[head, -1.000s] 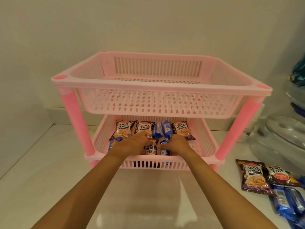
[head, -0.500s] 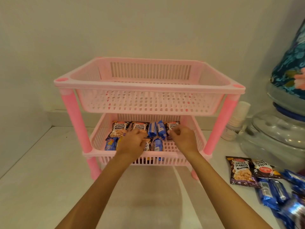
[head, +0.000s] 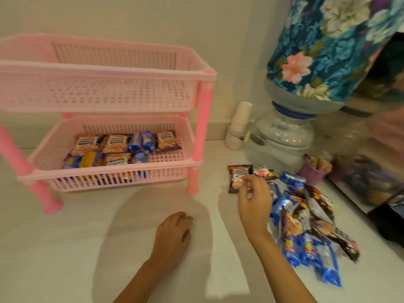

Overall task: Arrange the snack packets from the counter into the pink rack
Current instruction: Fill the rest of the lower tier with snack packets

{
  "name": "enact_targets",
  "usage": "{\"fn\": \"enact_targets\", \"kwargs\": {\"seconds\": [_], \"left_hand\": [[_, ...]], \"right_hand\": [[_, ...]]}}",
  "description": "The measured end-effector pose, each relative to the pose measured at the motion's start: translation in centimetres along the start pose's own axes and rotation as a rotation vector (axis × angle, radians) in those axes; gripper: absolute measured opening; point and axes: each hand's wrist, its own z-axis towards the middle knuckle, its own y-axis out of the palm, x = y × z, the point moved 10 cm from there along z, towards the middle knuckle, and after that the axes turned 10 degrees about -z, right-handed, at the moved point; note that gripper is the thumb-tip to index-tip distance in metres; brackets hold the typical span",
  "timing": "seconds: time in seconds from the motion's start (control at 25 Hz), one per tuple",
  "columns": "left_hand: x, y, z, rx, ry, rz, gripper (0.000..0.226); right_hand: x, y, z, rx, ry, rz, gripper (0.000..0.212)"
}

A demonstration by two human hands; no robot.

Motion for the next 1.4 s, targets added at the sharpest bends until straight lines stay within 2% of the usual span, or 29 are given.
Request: {"fn": "enact_targets", "kwargs": {"seconds": [0.08,0.16,0.24,0.32,0.4,0.52,0.6,0.68,0.72,0.76,0.88,1.0,1.12,1.2,1.28,1.4], "left_hand": [[0.1,0.7,-0.1,0.009,-0.041,0.05,0.035],[-0.1,0.7,-0.1,0.015,-0.079,0.078,0.036],[-0.4,0.9,-0.3,0.008,-0.097,0.1,0.039],[-0.4,1.2,-0.4,0.013,-0.092,0.115,0.042],[-0.8,1.4,-0.3,0.008,-0.113,0.105,0.045],[-0.8,1.0,0.0,0.036,-0.245,-0.023,0.03],[1.0,1.1,0.5,0.056,-0.3,-0.294,0.026],[4.8,1.2,1.1,0.071,-0.296,-0.562,0.021],[6.7,1.7,1.5,0.047,-0.317,-0.691,0.015],[8.4,2.6,1.8,-0.001,-0.368,-0.829,0.015],[12.1,5.4,1.8,-0.186,-0.576,-1.193,0.039],[12.9,6.8,1.3,-0.305,-0.589,-1.318,0.057],[10.7,7.4,0.4,-0.274,-0.594,-1.295,0.078],[8.6,8.0,-0.6,-0.222,-0.675,-1.308,0.058],[7.1,8.7,-1.6,-0.18,-0.804,-1.47,0.041],[7.3,8.0,-2.0,-0.123,-0.836,-1.807,0.036]], "right_hand": [[3.8,-4.9,0.5,0.111,-0.002,-0.103,0.019],[8.6,-6.8,0.7,0.062,0.098,-0.291,0.034],[14.3,-6.0,-0.2,-0.195,0.301,-0.528,0.066],[17.6,-4.0,-2.3,-0.5,0.392,-0.615,0.09],[18.3,-3.0,-3.2,-0.583,0.361,-0.637,0.085],[19.0,-3.1,-2.4,-0.499,0.338,-0.62,0.064],[18.5,-3.4,-1.5,-0.396,0.304,-0.469,0.054],[16.6,-4.3,-0.5,-0.283,0.195,-0.283,0.049],[14.9,-4.5,-0.2,-0.282,0.12,-0.179,0.049],[12.8,-4.4,-0.2,-0.335,0.035,-0.086,0.052],[6.0,-2.7,-3.2,-0.58,-0.237,0.054,0.061],[3.8,-0.2,-7.9,-0.806,-0.333,0.06,0.079],[5.9,-0.1,-9.1,-0.879,-0.292,-0.013,0.088],[8.8,-1.8,-7.5,-0.766,-0.2,-0.14,0.084],[13.4,-3.5,-5.7,-0.673,-0.015,-0.39,0.083],[18.5,-3.7,-6.5,-0.828,0.245,-0.681,0.077]]}}
